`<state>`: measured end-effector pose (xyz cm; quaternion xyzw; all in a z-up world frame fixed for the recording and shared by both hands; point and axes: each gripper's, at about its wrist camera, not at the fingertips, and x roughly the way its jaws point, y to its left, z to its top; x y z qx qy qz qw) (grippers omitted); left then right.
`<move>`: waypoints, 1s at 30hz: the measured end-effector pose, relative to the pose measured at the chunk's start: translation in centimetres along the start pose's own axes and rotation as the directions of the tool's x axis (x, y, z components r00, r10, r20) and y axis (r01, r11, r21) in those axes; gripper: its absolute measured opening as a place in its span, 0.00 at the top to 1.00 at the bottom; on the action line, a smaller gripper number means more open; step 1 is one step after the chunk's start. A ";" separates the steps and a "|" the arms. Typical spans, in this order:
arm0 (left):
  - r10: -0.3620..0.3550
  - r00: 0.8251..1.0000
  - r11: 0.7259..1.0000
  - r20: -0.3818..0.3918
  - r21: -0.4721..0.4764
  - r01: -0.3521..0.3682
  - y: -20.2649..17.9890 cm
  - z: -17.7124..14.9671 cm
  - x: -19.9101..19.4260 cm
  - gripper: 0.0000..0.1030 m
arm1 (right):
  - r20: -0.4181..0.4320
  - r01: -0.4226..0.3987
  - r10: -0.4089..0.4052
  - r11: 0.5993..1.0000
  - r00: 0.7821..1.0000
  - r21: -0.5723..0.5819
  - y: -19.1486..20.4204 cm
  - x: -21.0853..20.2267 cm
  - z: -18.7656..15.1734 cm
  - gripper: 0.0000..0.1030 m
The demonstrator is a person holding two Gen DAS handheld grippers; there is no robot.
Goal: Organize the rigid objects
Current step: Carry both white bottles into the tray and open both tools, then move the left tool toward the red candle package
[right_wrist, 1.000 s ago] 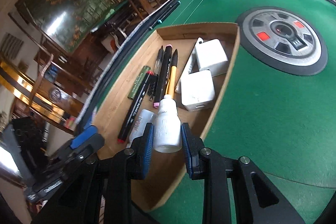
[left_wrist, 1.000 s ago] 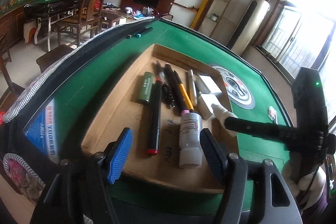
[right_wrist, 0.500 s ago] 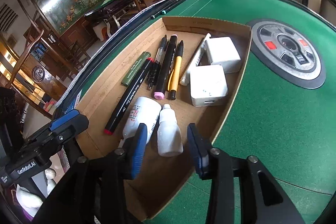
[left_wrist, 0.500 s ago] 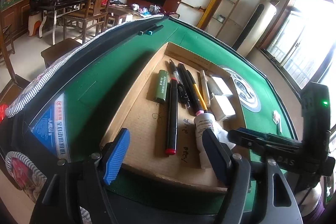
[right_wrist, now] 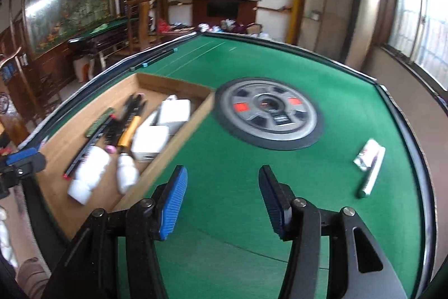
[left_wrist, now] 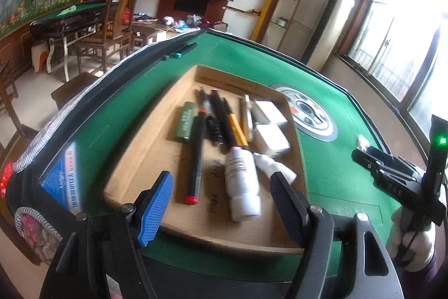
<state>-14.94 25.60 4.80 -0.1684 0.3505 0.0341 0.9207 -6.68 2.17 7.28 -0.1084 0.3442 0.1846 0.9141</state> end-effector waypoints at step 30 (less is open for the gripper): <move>-0.078 0.994 0.948 -0.076 0.303 0.098 -13.8 -0.3 1.9 0.26 | -0.097 0.197 -0.172 0.880 0.980 0.432 -23.9 0.8 -2.2 0.43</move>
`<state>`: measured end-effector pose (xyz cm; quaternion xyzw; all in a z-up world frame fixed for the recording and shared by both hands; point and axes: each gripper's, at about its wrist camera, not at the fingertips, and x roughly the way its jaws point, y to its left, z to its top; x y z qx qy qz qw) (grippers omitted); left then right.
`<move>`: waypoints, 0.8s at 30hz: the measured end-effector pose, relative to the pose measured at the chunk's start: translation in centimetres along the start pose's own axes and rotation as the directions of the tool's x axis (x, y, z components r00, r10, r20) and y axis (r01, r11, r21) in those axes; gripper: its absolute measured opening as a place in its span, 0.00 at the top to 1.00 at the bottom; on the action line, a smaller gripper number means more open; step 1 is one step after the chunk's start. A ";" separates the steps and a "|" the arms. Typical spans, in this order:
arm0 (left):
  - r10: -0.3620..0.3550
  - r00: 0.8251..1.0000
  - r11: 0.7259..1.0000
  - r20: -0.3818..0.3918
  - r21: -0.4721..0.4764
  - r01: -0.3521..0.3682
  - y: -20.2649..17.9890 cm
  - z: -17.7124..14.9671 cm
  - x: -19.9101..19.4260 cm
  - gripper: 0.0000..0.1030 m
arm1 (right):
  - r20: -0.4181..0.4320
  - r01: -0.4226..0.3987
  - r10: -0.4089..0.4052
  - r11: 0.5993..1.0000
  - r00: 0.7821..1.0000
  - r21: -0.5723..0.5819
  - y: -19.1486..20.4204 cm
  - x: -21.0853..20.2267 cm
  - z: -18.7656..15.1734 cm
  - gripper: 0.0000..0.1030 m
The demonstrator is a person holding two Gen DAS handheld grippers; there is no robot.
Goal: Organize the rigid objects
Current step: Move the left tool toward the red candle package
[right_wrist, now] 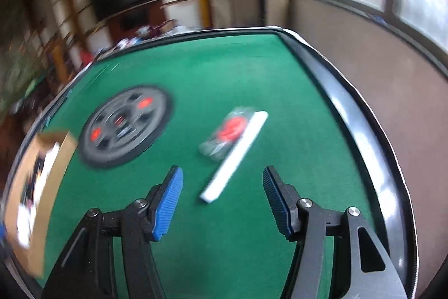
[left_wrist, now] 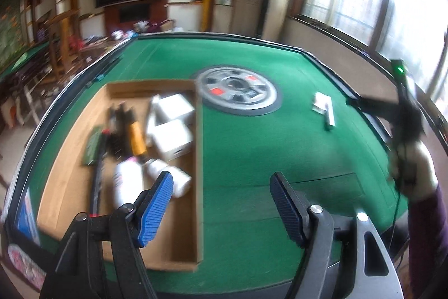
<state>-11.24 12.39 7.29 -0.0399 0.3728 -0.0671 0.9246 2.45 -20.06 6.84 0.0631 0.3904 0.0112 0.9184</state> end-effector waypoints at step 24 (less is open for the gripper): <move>-0.223 0.943 0.957 -0.247 0.126 0.260 -19.0 10.0 22.5 0.21 | -0.005 -0.079 0.088 0.920 0.996 0.384 -11.7 4.4 0.4 0.37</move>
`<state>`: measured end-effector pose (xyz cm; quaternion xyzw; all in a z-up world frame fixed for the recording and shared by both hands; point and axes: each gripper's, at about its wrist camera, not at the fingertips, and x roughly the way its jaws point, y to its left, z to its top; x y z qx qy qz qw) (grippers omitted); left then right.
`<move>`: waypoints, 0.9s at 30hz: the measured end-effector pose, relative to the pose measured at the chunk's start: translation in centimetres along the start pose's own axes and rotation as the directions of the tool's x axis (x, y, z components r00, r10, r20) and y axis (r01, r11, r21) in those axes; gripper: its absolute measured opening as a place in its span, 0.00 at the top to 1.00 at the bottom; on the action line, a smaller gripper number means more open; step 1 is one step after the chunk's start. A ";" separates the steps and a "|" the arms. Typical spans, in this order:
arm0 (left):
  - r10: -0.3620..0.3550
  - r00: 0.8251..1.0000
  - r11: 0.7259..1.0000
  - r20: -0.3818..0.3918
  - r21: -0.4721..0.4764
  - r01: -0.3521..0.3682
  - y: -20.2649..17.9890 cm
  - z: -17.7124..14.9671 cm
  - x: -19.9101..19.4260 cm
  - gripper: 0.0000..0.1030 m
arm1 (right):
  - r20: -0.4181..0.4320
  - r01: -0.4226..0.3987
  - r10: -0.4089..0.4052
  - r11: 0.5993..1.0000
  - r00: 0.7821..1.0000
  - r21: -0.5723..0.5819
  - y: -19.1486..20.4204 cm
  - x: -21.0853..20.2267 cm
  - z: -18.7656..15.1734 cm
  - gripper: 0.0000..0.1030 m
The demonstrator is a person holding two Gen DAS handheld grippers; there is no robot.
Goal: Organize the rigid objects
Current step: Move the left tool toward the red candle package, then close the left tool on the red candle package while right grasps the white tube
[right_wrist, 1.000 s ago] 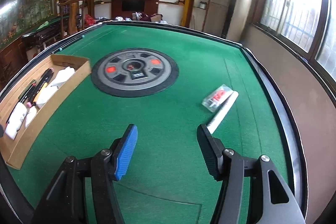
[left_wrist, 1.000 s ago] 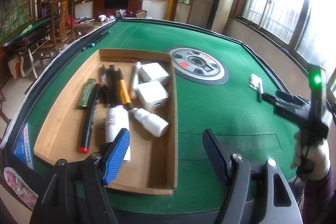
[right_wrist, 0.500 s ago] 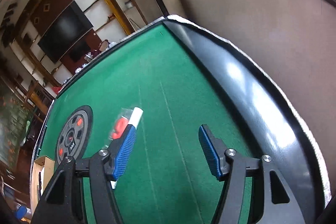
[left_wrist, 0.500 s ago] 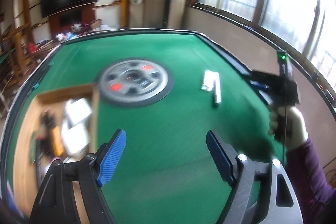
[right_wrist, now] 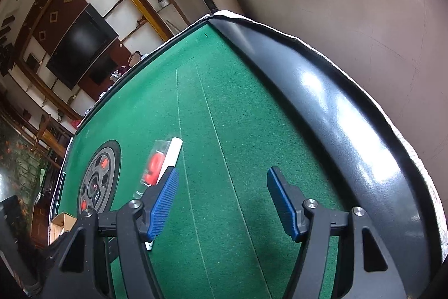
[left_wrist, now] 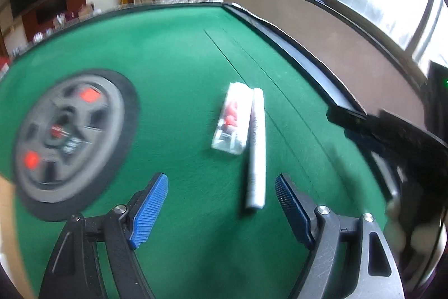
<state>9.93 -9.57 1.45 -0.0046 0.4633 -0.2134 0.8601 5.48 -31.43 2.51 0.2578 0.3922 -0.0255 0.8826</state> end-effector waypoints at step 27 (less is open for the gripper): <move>-0.042 0.998 0.997 -0.042 0.070 0.044 -0.2 -3.0 -1.4 0.52 | -0.044 0.046 -0.046 0.999 0.998 -0.007 0.1 1.2 -0.7 0.36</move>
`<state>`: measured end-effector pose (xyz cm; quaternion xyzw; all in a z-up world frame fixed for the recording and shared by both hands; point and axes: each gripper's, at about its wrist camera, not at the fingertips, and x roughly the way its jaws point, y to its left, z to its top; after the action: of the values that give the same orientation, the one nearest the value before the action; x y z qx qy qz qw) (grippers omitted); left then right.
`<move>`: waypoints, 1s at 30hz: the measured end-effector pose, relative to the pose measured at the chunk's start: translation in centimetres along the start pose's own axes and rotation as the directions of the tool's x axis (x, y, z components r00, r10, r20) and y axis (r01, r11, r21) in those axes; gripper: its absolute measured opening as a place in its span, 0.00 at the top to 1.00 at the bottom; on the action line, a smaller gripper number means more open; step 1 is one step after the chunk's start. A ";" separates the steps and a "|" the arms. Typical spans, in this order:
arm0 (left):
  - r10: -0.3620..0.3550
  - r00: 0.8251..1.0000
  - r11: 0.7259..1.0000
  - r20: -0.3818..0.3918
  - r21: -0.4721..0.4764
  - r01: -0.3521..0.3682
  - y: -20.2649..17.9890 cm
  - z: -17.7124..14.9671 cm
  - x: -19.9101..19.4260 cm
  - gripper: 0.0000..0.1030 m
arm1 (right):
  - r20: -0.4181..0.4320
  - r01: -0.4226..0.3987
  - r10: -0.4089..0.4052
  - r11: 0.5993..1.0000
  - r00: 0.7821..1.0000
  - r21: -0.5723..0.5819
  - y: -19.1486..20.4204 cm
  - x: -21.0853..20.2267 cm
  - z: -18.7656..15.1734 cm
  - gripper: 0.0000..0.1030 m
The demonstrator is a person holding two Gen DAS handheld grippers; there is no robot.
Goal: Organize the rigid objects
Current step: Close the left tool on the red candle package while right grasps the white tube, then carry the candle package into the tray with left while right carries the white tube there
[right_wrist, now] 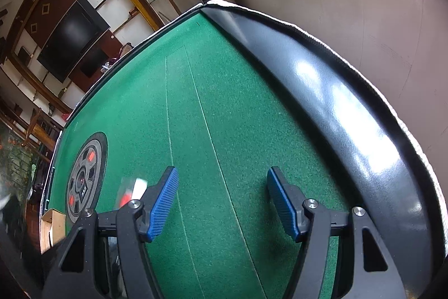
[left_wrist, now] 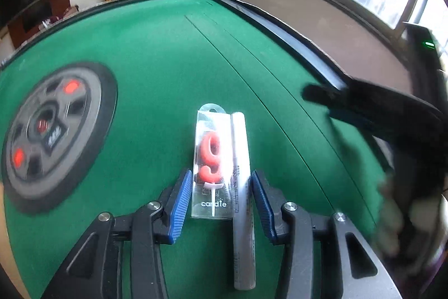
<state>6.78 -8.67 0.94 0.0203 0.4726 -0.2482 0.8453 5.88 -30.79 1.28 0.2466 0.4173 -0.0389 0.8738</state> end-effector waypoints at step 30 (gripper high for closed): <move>0.086 0.994 0.994 0.063 0.067 -0.090 0.6 -3.5 -1.7 0.72 | -0.005 0.002 -0.003 1.000 1.000 -0.022 0.7 0.3 -0.1 0.30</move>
<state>3.51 -6.55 0.26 0.0629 0.4370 -0.2275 0.8679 6.16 -30.13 1.28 0.2364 0.4200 -0.0347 0.8755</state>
